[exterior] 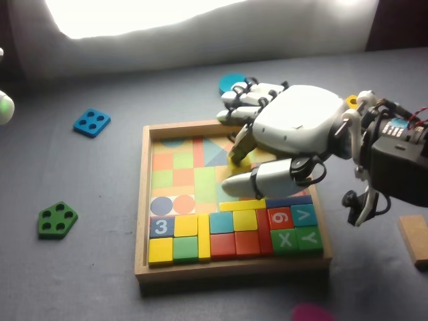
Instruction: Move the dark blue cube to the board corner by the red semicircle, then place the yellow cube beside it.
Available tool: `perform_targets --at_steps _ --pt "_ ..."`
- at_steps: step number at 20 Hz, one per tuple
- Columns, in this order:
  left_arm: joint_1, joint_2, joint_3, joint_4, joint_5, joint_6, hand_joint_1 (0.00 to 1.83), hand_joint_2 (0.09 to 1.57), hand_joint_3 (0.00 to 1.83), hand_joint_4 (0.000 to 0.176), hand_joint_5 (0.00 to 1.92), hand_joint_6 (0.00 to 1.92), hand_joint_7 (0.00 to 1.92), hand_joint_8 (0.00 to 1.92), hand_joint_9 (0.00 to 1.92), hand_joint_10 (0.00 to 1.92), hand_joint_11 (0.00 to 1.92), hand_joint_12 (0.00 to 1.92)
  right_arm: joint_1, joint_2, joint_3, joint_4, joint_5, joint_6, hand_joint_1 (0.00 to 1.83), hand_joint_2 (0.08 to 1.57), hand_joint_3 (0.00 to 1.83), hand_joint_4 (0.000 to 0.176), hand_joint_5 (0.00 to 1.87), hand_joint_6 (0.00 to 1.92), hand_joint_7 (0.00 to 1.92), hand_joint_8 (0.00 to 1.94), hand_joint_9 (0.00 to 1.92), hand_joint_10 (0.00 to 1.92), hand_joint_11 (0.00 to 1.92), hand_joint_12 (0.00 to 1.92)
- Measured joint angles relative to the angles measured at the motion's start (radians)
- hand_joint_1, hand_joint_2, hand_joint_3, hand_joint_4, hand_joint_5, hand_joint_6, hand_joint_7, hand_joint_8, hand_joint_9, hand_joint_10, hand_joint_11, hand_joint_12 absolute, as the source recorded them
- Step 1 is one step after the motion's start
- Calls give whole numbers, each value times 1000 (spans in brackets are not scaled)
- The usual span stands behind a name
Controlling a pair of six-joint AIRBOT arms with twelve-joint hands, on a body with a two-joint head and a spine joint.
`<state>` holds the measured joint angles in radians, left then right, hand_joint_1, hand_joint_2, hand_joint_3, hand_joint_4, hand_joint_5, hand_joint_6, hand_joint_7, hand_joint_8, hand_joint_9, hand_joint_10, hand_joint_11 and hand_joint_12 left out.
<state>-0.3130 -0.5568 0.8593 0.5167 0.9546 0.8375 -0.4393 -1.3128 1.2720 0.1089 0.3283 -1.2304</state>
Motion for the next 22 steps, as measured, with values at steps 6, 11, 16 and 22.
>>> perform_targets --at_steps 6,11,16,22 --pt "0 0 0 -2 0 -2 0 1218 2 26 61 3 74 2 83 3 0 582 -14 3 48 0 26 3 0 1149 0 0 857 5 241 8 14 2 0 0" --pt "-1 0 0 0 0 0 0 1226 2 19 59 0 70 0 74 1 0 565 -21 14 62 0 34 3 0 1145 0 0 864 7 259 11 36 10 0 0" --pt "-1 0 0 -1 -1 0 0 1230 2 18 60 3 76 2 80 3 0 525 -26 18 63 -2 39 3 0 1155 2 0 858 4 232 4 29 6 0 0" --pt "-1 0 0 -2 -1 0 0 1230 1 14 57 4 76 5 71 3 0 499 -30 25 71 -6 49 -2 0 1152 0 0 855 3 233 3 17 1 0 0"
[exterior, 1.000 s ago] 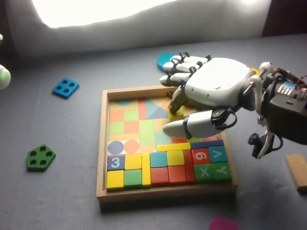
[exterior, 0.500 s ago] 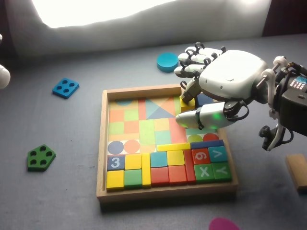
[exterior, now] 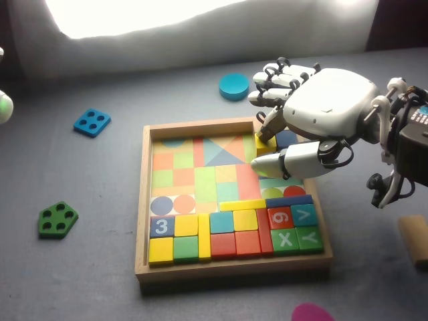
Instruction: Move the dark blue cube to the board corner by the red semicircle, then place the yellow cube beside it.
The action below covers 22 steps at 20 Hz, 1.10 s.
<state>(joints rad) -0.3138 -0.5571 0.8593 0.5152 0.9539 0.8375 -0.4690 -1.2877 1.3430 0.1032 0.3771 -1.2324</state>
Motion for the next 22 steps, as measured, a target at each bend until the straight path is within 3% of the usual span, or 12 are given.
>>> perform_targets --at_steps 2,7,10,22 --pt "0 0 0 1 0 0 0 1228 0 20 50 1 72 2 67 1 0 500 0 0 4 0 1 0 0 1153 1 0 859 4 242 6 29 5 0 0" --pt "0 0 0 1 0 0 0 1223 0 13 42 1 74 3 81 5 0 559 0 0 8 -2 3 -2 0 1153 1 0 853 2 237 5 27 4 0 0" --pt "0 0 0 0 0 0 0 1226 0 23 63 5 88 3 80 2 0 525 1 0 9 -2 3 -3 0 1149 0 0 855 3 250 8 27 4 0 0" --pt "0 0 1 1 0 0 0 1230 3 19 58 4 62 2 75 1 0 537 48 2 20 1 -44 -2 0 1153 0 0 853 2 240 3 26 3 0 0"
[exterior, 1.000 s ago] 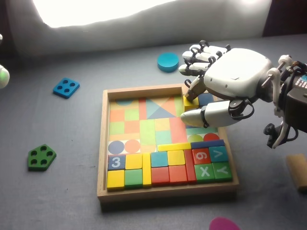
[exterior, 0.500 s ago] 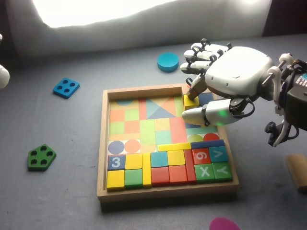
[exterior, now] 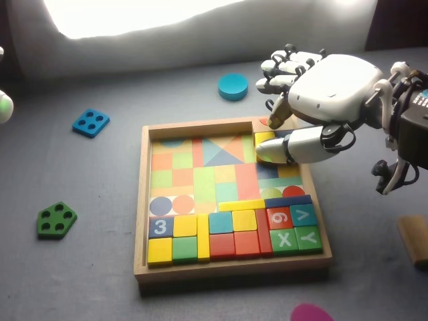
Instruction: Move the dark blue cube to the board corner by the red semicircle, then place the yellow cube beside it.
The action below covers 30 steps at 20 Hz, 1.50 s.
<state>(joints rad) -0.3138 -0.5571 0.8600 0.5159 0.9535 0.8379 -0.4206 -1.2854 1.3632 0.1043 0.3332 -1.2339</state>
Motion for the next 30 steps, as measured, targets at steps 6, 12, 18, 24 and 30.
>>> perform_targets --at_steps 6,12,18,24,30 --pt "0 0 0 0 0 0 0 1228 0 18 48 0 76 1 94 3 0 555 32 18 -5 -3 -1 25 0 1157 2 0 850 1 243 4 20 1 0 0" --pt "0 0 0 0 0 0 0 1222 0 15 74 6 98 7 101 9 0 589 80 156 -137 0 14 30 0 1157 2 0 810 0 244 5 43 10 0 0" --pt "0 0 0 1 0 1 42 1255 1 0 576 35 716 28 686 77 173 1258 151 366 -370 27 -30 32 0 1173 0 0 756 20 662 57 645 199 21 1516" --pt "0 0 0 0 0 1 132 1256 0 0 1071 51 1197 114 884 908 485 1552 184 470 -517 27 -79 26 82 1181 0 0 974 337 1002 628 756 1284 470 1796" --pt "0 0 0 2 0 1 76 1269 0 0 796 1131 1023 1148 926 1481 590 1827 215 470 -564 26 -100 20 28 1201 4 0 910 917 1074 847 910 1356 563 1916"
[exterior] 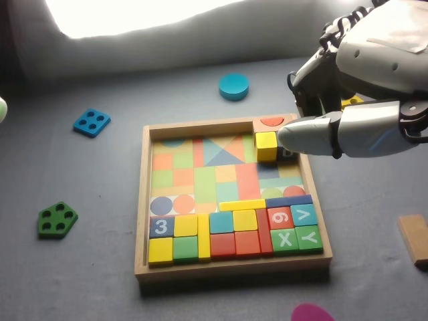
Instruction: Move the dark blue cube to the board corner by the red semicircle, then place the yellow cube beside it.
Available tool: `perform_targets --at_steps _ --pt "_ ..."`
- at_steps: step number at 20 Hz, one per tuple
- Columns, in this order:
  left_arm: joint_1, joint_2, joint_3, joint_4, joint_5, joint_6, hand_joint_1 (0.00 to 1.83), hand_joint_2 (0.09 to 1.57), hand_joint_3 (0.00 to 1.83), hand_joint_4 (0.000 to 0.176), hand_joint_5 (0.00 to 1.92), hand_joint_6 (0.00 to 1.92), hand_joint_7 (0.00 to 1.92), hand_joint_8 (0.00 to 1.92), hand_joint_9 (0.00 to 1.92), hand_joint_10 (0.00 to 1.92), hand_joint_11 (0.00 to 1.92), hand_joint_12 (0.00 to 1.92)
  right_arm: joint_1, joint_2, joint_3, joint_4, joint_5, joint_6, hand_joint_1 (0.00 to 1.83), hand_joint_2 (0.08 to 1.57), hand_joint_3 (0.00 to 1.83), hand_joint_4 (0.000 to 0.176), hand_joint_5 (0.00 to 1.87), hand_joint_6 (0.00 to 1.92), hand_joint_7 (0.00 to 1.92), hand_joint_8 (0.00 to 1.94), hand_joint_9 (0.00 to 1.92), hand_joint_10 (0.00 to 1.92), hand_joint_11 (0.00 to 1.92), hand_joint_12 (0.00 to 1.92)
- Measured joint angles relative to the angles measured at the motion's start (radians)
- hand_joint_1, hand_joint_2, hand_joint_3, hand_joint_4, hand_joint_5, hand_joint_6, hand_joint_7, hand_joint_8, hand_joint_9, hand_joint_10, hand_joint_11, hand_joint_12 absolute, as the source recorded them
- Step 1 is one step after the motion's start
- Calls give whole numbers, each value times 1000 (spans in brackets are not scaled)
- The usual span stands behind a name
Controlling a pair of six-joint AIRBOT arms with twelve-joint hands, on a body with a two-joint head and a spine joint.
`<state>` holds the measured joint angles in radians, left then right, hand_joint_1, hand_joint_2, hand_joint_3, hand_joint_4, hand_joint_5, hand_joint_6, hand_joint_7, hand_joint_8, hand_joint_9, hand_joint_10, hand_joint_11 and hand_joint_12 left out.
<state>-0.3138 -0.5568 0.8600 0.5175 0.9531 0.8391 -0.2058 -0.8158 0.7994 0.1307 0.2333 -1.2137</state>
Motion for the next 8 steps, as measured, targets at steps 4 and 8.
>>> perform_targets --at_steps 4,8 --pt "-4 0 0 -1 1 0 49 1284 3 0 737 1258 996 1276 927 1579 613 1860 5 0 -1 0 -3 0 15 1210 1 0 904 1050 1081 967 929 1443 596 1920" --pt "-4 0 0 0 0 0 91 1276 0 0 736 1310 981 1322 915 1603 608 1841 16 0 -1 0 0 0 4 1207 0 0 873 1089 1026 1045 889 1492 555 1921"
